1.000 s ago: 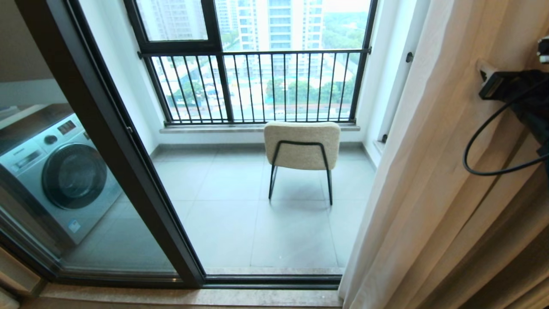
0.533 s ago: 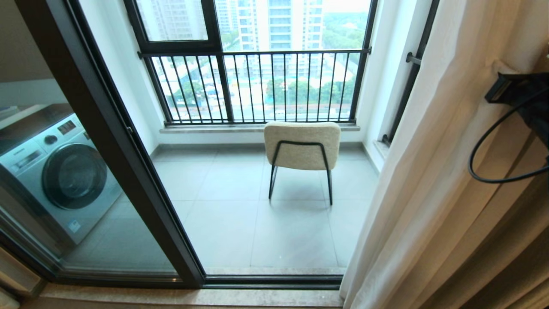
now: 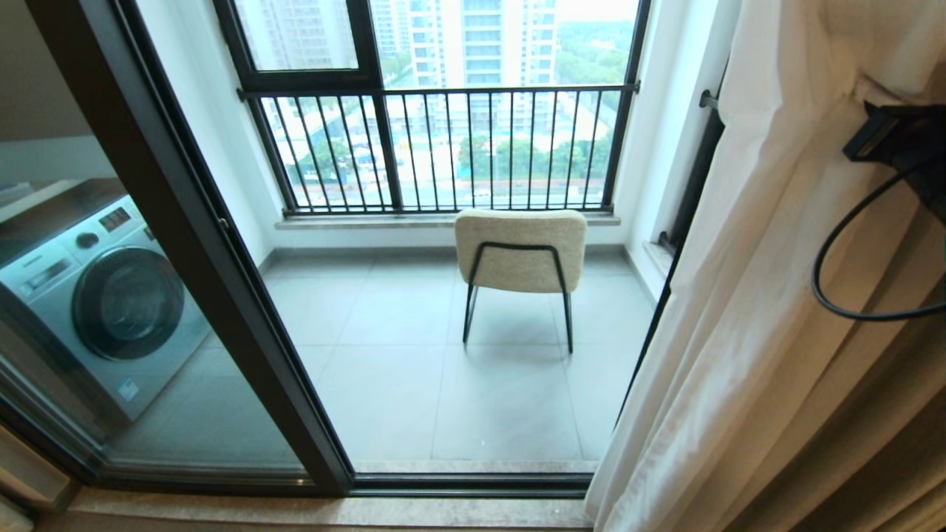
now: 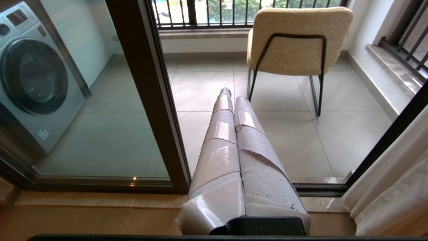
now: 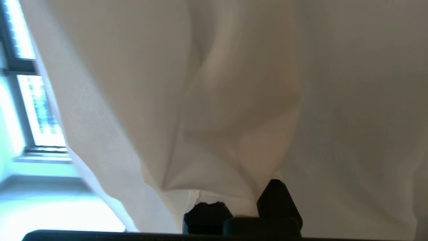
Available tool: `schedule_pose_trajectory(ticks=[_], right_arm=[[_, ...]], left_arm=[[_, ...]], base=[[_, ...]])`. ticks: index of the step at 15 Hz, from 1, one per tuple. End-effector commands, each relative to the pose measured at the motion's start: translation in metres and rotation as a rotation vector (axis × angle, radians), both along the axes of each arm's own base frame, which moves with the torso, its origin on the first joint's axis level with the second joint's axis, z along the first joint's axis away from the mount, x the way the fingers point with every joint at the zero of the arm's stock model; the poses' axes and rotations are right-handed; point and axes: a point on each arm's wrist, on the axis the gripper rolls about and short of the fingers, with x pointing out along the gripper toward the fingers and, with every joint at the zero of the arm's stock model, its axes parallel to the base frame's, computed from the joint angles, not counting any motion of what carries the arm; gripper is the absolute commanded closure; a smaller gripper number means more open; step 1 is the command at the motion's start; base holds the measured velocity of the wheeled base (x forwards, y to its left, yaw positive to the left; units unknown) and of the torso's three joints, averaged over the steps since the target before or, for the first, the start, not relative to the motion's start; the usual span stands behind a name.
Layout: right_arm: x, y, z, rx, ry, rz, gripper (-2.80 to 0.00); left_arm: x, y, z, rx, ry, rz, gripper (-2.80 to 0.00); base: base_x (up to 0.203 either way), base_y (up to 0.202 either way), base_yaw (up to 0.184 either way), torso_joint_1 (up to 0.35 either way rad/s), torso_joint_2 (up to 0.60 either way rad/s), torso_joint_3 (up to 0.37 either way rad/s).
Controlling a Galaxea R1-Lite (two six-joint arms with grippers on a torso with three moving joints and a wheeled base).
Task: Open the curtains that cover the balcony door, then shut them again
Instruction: Close the inner curtains on both sides
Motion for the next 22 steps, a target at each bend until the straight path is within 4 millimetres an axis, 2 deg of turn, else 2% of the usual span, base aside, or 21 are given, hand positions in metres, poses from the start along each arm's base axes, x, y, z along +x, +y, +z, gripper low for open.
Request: schedule_pose_trajectory(ticks=[1,4,10,17,22], right_arm=[[-0.013,0.010,0.010,-0.004,-0.039,0.033,0.00],[-0.019,0.018,0.018,-0.015,-0.068,0.077,0.00],[-0.014,0.028,0.016,-0.034,-0.058,0.182,0.00],[0.014,0.034,0.017,-0.030,-0.073,0.204,0.00],[0.015,0.039,0.015,-0.031,-0.069,0.221,0.00]], left_arm=[[0.000,0.000,0.000,0.000,-0.001,0.000,0.00],[0.000,0.000,0.000,0.000,0.000,0.000,0.00],[0.000,0.000,0.000,0.000,-0.001,0.000,0.00],[0.000,0.000,0.000,0.000,0.000,0.000,0.00],[0.000,0.000,0.000,0.000,-0.001,0.000,0.00]], base=[[0.000,0.000,0.000,0.000,0.00,0.000],[0.000,0.000,0.000,0.000,0.00,0.000],[0.000,0.000,0.000,0.000,0.00,0.000],[0.000,0.000,0.000,0.000,0.00,0.000],[0.000,0.000,0.000,0.000,0.00,0.000]])
